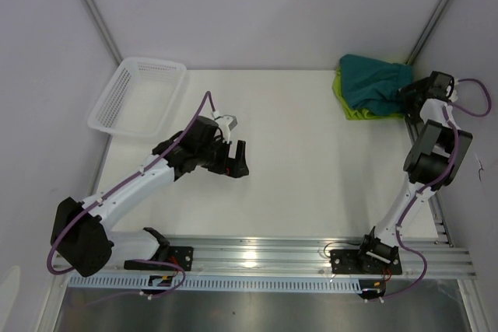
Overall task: Fold and stack the shorts
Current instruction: Neatly place the folded shorts to the corner
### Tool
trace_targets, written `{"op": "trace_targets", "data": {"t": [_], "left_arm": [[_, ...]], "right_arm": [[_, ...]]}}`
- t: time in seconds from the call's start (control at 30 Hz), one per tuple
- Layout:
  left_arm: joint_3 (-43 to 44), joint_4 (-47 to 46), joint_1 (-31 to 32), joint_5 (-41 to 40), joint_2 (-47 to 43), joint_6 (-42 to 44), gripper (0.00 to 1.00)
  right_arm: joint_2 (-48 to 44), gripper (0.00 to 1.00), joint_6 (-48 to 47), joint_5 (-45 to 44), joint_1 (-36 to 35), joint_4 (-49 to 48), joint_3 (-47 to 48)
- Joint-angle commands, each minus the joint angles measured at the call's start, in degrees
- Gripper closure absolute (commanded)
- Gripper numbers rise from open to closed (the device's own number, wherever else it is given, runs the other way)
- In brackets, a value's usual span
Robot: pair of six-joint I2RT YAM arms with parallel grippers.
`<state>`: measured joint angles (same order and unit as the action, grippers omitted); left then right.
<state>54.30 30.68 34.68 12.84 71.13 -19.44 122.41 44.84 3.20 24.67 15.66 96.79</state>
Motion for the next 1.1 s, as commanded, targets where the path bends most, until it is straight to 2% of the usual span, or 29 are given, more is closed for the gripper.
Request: {"op": "trace_targets", "data": {"t": [0.0,0.1,0.2,0.27,0.33,0.6,0.77,0.97,1.07], "left_arm": [[0.19,-0.27,-0.31,0.96,-1.79,0.63,0.01],[0.45,-0.18,-0.40,0.87,-1.79,0.63,0.01],[0.80,-0.09,-0.40,0.87,-1.70,0.63,0.01],[0.72,-0.18,-0.31,0.87,-2.05,0.55,0.01],[0.54,-0.35,-0.40,0.87,-2.23,0.37,0.01],[0.72,0.35,-0.31,-0.10,-3.02,0.37,0.01],[0.28,0.26,-0.40,-0.27,-3.63,0.28,0.01],[-0.16,0.00,-0.40,0.17,-3.81,0.11,0.01],[-0.16,-0.09,-0.40,0.43,-3.90,0.02,0.01]], "right_arm": [[-12.88,0.11,-3.09,-7.33,1.18,-3.43,-2.65],[-17.20,0.14,-0.91,-2.44,-0.31,-7.38,-6.35],[-17.30,0.15,1.81,0.39,-2.33,-9.06,-5.92],[-16.51,0.18,4.01,2.59,-4.44,-14.22,-7.05],[-13.35,0.26,8.57,7.59,-5.85,-18.88,-7.06],[1.50,0.30,21.77,19.90,-8.75,-40.00,-3.55],[9.15,0.31,23.19,21.06,-9.11,-42.38,-1.78],[5.65,0.29,21.87,14.03,-8.32,-41.84,-14.76],[6.61,0.29,22.92,16.29,-7.88,-44.21,-14.89]]}}
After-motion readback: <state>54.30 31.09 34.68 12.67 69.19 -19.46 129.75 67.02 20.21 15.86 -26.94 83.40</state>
